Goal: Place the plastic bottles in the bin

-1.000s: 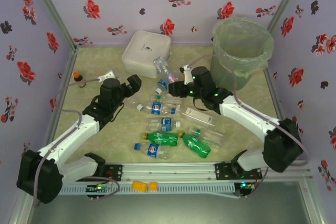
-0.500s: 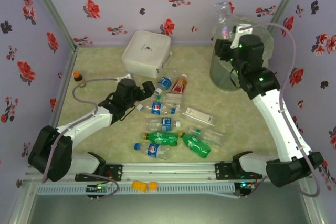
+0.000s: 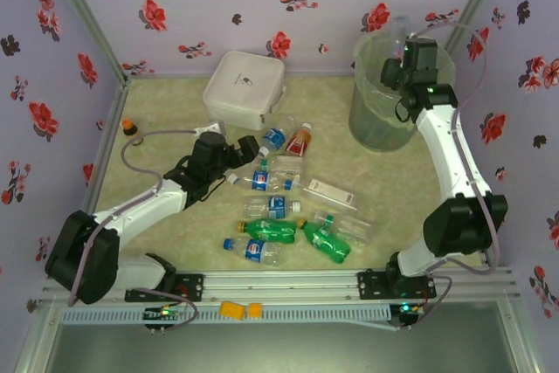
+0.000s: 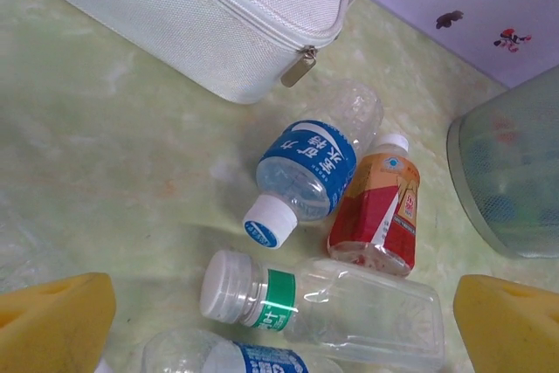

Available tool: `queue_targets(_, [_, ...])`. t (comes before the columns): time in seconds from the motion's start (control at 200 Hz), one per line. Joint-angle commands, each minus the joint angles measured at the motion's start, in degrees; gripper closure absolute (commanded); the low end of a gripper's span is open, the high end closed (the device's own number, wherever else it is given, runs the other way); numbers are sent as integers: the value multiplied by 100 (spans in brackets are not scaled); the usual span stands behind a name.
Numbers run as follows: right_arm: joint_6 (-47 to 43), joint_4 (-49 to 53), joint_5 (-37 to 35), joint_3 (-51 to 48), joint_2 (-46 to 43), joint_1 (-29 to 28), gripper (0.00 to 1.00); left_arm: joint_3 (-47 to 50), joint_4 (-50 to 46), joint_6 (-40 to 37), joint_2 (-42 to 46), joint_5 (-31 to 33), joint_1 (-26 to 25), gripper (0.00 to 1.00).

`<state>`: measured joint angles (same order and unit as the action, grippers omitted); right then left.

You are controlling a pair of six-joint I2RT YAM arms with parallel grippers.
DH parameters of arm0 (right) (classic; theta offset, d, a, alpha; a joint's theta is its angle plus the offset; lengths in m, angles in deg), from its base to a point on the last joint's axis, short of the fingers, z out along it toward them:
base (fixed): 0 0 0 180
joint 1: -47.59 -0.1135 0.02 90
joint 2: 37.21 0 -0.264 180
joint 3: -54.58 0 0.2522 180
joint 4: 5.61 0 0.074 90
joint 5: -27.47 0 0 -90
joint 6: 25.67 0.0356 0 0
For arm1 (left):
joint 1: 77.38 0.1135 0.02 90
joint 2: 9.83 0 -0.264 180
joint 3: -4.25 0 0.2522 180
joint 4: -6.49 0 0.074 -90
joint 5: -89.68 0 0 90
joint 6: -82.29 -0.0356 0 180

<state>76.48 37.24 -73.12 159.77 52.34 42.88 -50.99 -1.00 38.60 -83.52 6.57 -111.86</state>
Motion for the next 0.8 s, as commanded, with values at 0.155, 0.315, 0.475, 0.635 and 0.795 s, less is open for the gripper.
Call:
queue_targets(0.155, [488,21,481,172,193,216,43,99,-886,-273,865,194,146,0])
queue_targets(0.315, [525,27,470,189,115,216,23,477,-916,-106,1368,265,282,0])
queue_targets(0.475, [488,75,464,333,-9,216,7,649,-916,20,1533,286,402,0])
queue_targets(0.635, [464,141,603,458,-194,207,1,599,-825,53,1406,265,433,0])
queue_targets(0.795, [467,266,855,404,-512,98,0,578,-670,79,1225,192,433,0])
